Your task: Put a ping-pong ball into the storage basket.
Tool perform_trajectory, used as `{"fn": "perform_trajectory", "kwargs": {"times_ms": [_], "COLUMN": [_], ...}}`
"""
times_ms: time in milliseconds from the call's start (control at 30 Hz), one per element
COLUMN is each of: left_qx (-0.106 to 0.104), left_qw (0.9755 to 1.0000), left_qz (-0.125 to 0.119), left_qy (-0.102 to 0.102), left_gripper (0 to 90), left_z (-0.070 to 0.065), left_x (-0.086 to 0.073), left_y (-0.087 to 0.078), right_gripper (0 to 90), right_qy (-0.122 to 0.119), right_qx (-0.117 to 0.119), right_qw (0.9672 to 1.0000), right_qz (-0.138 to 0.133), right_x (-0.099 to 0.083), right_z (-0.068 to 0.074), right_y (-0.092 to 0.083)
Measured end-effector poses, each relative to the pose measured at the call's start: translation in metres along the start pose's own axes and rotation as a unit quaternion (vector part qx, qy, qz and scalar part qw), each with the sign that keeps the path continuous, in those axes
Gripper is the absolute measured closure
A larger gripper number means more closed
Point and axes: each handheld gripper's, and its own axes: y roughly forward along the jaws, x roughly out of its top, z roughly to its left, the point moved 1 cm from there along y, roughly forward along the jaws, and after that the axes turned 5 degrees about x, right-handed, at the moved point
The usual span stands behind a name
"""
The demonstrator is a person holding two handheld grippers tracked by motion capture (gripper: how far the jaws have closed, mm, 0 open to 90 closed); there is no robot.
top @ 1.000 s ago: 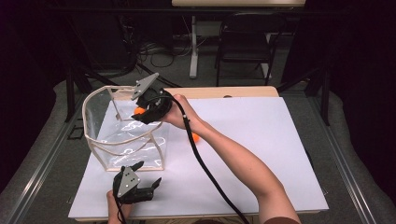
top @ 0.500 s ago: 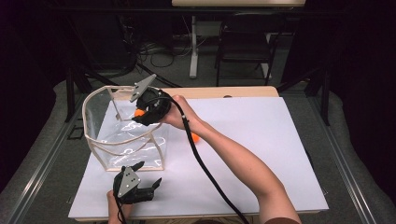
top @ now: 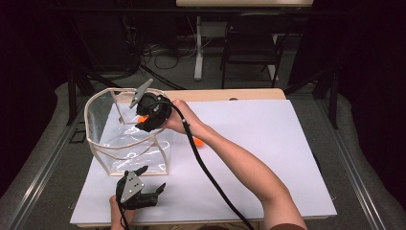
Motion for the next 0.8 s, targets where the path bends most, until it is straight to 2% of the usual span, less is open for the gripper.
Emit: {"fn": "perform_trajectory", "kwargs": {"times_ms": [367, 567, 667, 800], "left_qx": [0.0, -0.002, -0.001, -0.001], "left_qw": [1.0, 1.0, 1.0, 1.0], "left_qz": [0.003, 0.002, 0.001, 0.001], "left_qy": [-0.002, 0.001, -0.002, -0.002], "left_gripper": [16.1, 16.1, 16.0, 16.1], "left_z": [0.0, 0.0, 0.0, 0.0], "left_x": [-0.001, 0.0, -0.001, 0.0], "left_y": [0.001, 0.001, 0.001, 0.001], "right_gripper": [49.2, 15.8, 10.8, 5.4], "right_qy": [0.01, 0.045, 0.06, 0.068], "right_qx": [-0.004, -0.014, -0.011, -0.004], "right_qw": [0.9999, 0.9987, 0.997, 0.9954], "right_qz": [0.004, -0.021, -0.047, -0.068], "right_x": [-0.004, -0.008, -0.012, -0.019], "right_z": [-0.006, -0.01, -0.014, -0.018], "right_y": [0.002, -0.006, -0.015, -0.028]}}
